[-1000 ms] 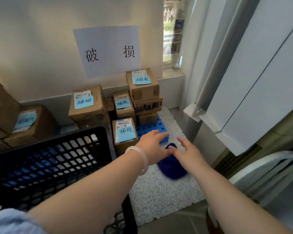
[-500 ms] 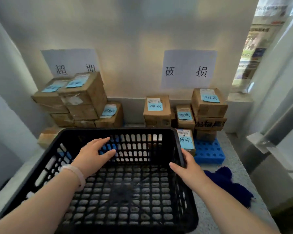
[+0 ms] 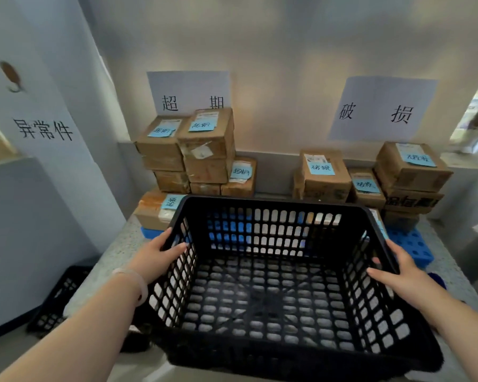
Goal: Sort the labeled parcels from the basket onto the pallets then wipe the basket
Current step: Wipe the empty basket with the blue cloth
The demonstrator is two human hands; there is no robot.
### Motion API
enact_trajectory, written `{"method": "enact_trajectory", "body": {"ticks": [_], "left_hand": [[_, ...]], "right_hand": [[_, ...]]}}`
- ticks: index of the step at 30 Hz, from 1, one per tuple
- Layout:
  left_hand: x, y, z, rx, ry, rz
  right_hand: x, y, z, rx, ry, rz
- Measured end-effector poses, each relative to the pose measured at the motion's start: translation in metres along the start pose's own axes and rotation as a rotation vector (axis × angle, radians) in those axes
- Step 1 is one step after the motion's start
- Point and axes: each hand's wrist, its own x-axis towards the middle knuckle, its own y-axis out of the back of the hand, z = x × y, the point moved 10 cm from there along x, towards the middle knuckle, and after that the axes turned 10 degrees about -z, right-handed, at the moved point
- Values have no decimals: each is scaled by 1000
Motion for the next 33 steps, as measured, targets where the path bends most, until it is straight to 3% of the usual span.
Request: {"method": "enact_trajectory", "body": {"ticks": [3,13,19,25,33], "left_hand": [[8,12,-22,-105,12,-40],[-12,101,-113,-235,-17,74],[-73,143,-189,-442,19,153],[-153,205,-272,-431,77,343],[-226,260,-329,-422,70,454]], "right_hand": [[-21,-16,-1,57,3,40],[-76,-131,-18,105,37,-4],[-89,-181,-40,139,81,-69],[-113,-249,-67,105,192,-190],[-171,-336,-87,125,263,-246]]}}
